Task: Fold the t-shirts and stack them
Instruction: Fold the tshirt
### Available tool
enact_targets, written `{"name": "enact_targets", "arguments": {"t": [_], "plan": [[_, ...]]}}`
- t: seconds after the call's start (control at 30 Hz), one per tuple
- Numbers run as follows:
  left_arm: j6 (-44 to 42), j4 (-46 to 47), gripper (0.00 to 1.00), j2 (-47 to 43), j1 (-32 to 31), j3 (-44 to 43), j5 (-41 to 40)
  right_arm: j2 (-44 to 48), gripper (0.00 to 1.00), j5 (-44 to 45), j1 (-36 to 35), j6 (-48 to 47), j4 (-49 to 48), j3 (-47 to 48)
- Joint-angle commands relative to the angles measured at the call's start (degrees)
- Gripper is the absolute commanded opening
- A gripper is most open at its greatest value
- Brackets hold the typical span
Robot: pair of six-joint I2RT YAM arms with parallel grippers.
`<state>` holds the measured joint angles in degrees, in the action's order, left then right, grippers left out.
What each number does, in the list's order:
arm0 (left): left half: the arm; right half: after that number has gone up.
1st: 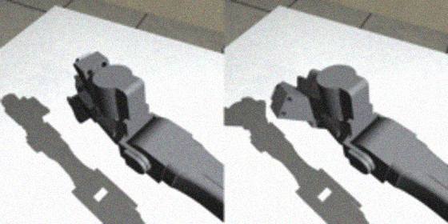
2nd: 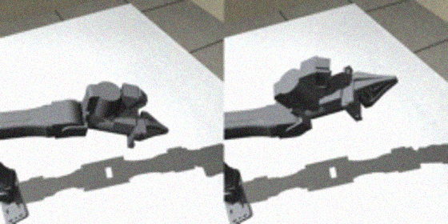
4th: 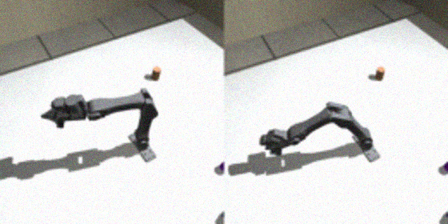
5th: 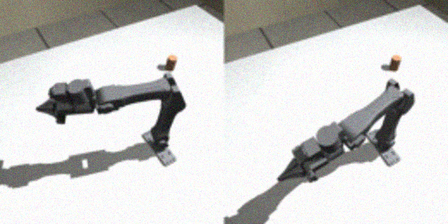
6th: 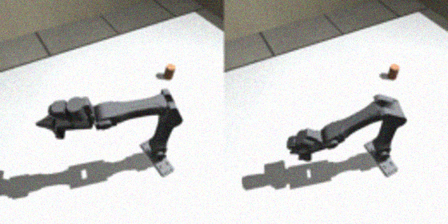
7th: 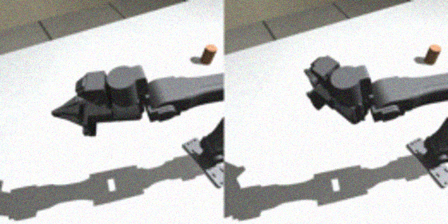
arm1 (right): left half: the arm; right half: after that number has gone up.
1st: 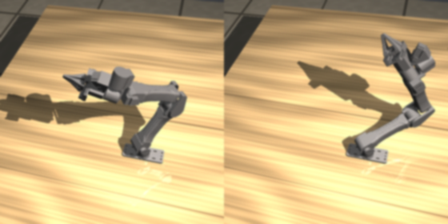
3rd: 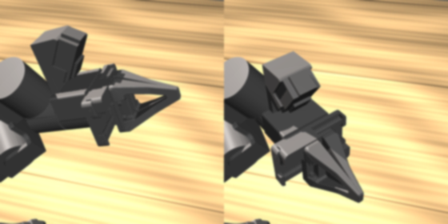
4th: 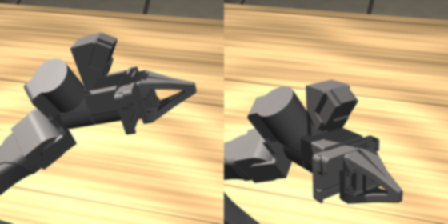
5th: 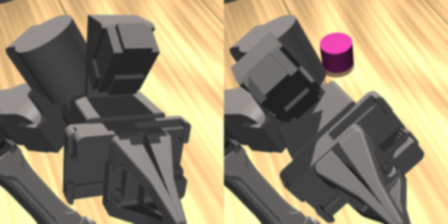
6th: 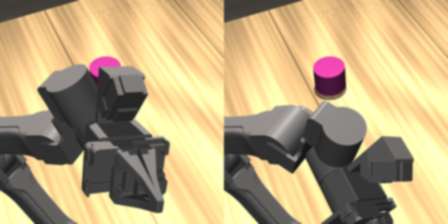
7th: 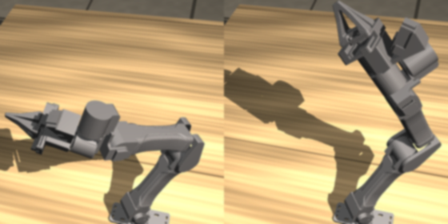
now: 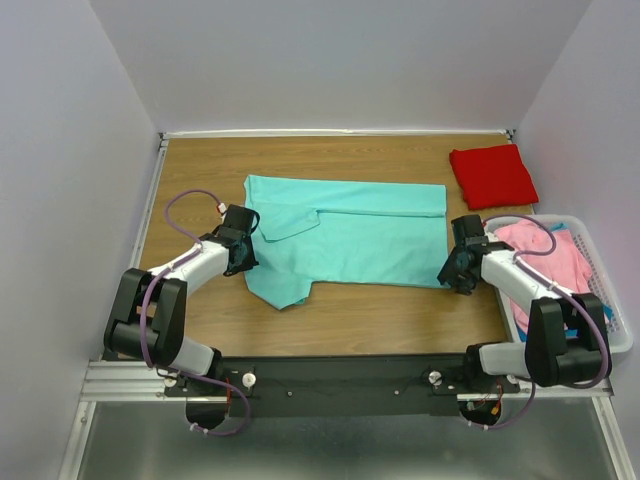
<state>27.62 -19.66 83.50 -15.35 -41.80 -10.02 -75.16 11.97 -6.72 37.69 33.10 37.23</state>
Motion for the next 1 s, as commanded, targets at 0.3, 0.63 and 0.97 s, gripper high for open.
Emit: {"name": "enact_targets", "arguments": {"t": [0.3, 0.63, 0.97], "plan": [[-0.46, 0.5, 0.0, -1.06, 0.33, 1.11, 1.06, -0.96, 0.33, -0.45, 0.74, 1.51, -0.76, -0.85], [1.47, -2.66, 0.0, -5.72, 0.5, -0.12, 2.2, 3.52, 0.01, -0.89, 0.83, 0.63, 1.52, 0.47], [0.07, -5.03, 0.0, -5.2, 1.99, -4.95, 3.17, 3.88, 0.01, -0.19, 0.83, -1.48, 3.64, 5.38]]}}
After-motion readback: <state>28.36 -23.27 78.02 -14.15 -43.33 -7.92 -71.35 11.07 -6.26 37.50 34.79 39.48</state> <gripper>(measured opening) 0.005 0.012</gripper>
